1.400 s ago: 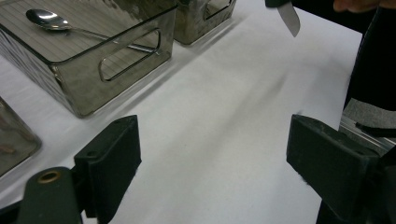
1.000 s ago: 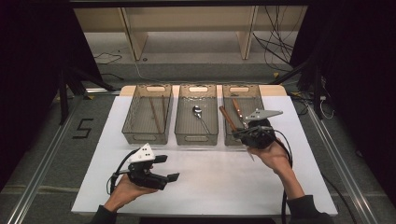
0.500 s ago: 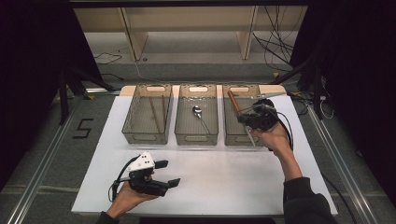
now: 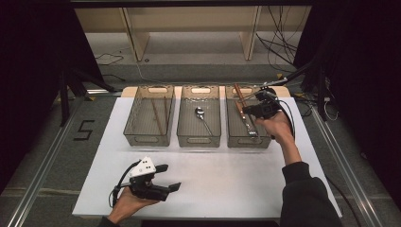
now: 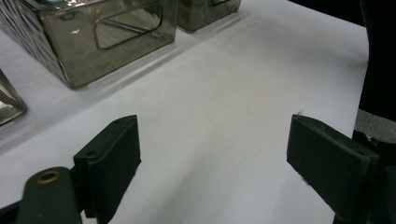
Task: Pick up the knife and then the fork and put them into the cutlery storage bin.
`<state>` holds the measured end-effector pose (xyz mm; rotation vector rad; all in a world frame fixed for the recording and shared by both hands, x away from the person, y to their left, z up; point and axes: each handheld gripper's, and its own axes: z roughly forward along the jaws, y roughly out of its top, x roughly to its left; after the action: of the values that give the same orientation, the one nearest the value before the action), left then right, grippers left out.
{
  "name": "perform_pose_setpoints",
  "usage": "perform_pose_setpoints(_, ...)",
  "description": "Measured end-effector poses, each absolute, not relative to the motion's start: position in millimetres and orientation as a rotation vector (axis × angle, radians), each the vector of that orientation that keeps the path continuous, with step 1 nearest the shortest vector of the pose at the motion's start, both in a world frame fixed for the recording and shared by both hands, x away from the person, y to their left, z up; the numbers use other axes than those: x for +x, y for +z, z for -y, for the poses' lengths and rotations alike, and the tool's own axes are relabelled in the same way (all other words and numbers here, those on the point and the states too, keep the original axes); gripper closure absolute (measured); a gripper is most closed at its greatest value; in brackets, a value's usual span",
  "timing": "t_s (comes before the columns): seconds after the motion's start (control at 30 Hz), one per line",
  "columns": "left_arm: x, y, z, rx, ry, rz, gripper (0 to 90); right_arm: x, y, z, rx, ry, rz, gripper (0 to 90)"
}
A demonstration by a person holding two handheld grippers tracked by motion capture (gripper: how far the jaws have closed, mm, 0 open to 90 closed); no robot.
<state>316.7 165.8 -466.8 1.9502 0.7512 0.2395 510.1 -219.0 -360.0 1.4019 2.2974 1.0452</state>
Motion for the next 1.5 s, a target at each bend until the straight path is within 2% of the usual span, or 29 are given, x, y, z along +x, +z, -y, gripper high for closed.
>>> perform_pose_setpoints(0.57, 318.3, -468.9, -168.9, 1.939, 0.233, -0.77, 15.8, 541.7, -365.2, 216.7, 1.403, 0.904, -2.279, 80.4)
perform_pose_setpoints(1.37, 317.1, -468.7, -166.9, 1.939, 0.23, -0.761, 15.7, 547.2, -398.9, 211.8, 1.402, 0.704, -2.319, 79.4)
perform_pose_setpoints(1.4, 317.0, -468.6, -166.9, 1.937, 0.231, -0.76, 15.7, 547.3, -400.1, 211.7, 1.4, 0.703, -2.32, 78.5)
perform_pose_setpoints(1.47, 317.2, -468.2, -167.7, 1.934, 0.238, -0.76, 15.7, 546.9, -400.8, 211.0, 1.421, 0.714, -2.32, 67.2)
perform_pose_setpoints(1.5, 317.1, -468.2, -167.8, 1.927, 0.237, -0.765, 15.7, 546.6, -399.9, 211.4, 1.424, 0.721, -2.329, 65.3)
